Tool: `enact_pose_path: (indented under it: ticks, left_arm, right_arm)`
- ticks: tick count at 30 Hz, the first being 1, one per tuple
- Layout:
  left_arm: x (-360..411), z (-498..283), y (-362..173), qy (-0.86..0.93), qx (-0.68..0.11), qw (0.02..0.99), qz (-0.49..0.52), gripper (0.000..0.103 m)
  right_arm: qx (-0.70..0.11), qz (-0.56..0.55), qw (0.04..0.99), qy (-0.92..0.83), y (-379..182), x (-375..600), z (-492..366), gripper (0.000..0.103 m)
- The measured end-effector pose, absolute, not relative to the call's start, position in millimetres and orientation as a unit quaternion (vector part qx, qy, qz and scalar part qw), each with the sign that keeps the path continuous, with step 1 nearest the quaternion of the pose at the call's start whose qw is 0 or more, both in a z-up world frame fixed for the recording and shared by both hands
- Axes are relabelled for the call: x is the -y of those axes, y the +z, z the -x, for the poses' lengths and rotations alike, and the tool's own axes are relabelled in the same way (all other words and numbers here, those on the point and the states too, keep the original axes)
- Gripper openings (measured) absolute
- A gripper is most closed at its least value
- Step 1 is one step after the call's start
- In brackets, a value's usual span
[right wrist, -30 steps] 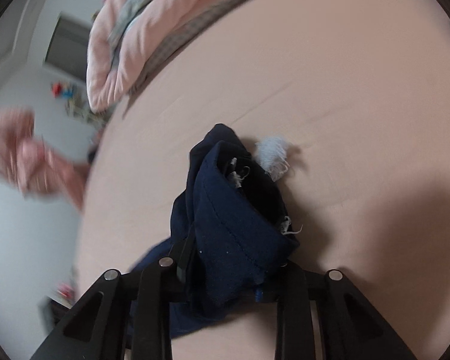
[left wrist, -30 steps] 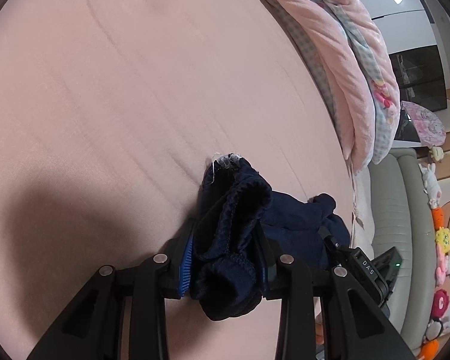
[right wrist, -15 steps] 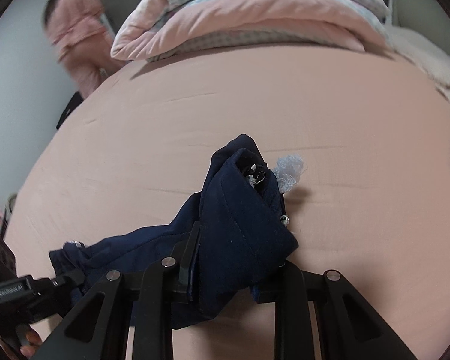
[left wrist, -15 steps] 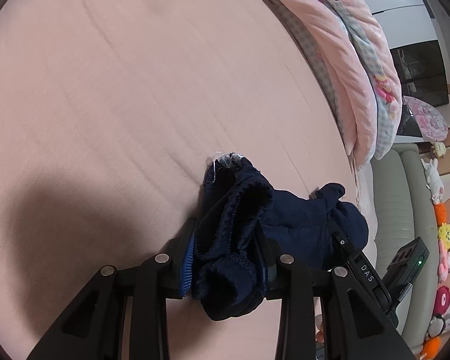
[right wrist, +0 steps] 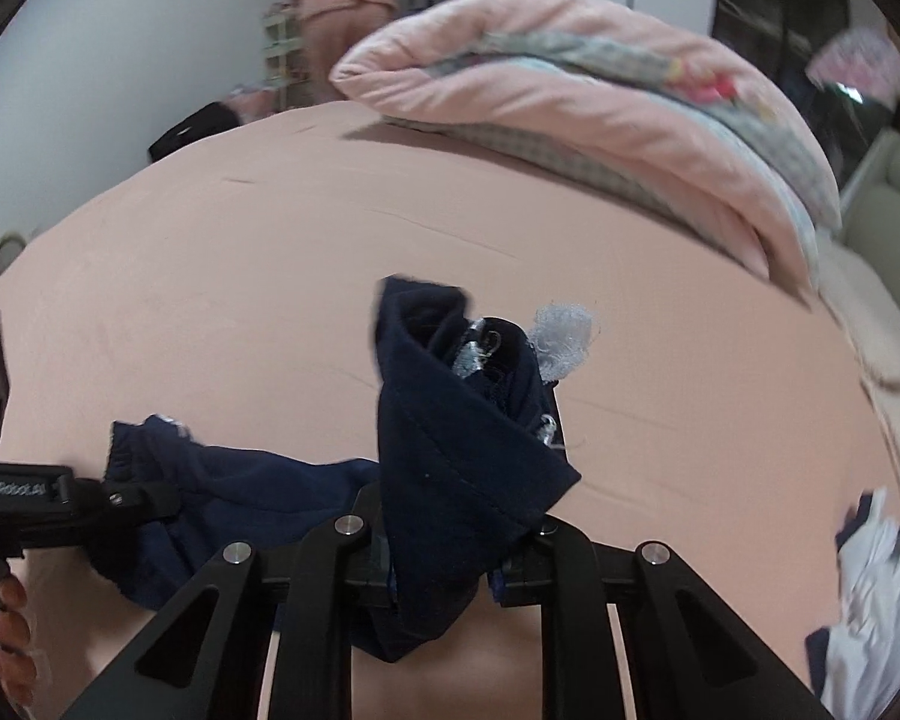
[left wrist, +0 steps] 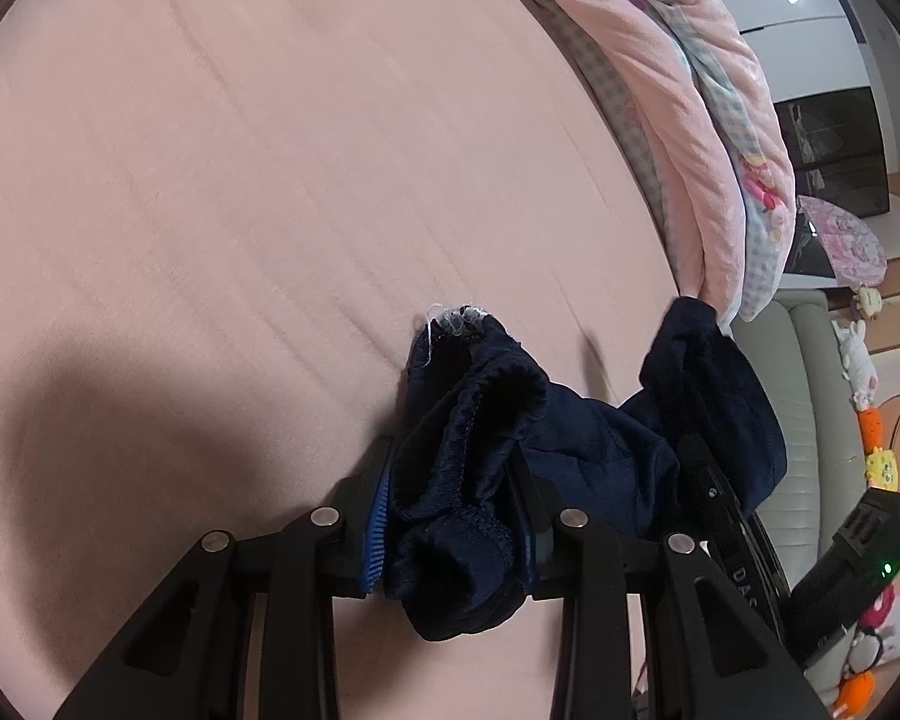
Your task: Fold clothes
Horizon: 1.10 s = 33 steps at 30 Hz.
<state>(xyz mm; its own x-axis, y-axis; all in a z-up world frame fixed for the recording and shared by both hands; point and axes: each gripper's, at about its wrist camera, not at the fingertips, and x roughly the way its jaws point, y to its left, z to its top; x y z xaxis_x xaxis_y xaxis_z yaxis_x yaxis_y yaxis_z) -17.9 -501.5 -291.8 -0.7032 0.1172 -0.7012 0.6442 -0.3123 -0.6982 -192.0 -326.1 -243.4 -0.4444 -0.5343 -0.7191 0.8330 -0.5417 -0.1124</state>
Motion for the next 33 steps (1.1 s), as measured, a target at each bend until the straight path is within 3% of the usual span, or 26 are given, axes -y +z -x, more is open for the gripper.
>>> enact_pose_path:
  ticks: [33]
  left_arm:
    - [515.7,24.5,-297.7,-0.735,-0.57,0.153,-0.335,0.031]
  right_arm:
    - [-0.352,-0.29,0.478,-0.75,-244.1,381.8,89.5,0.016]
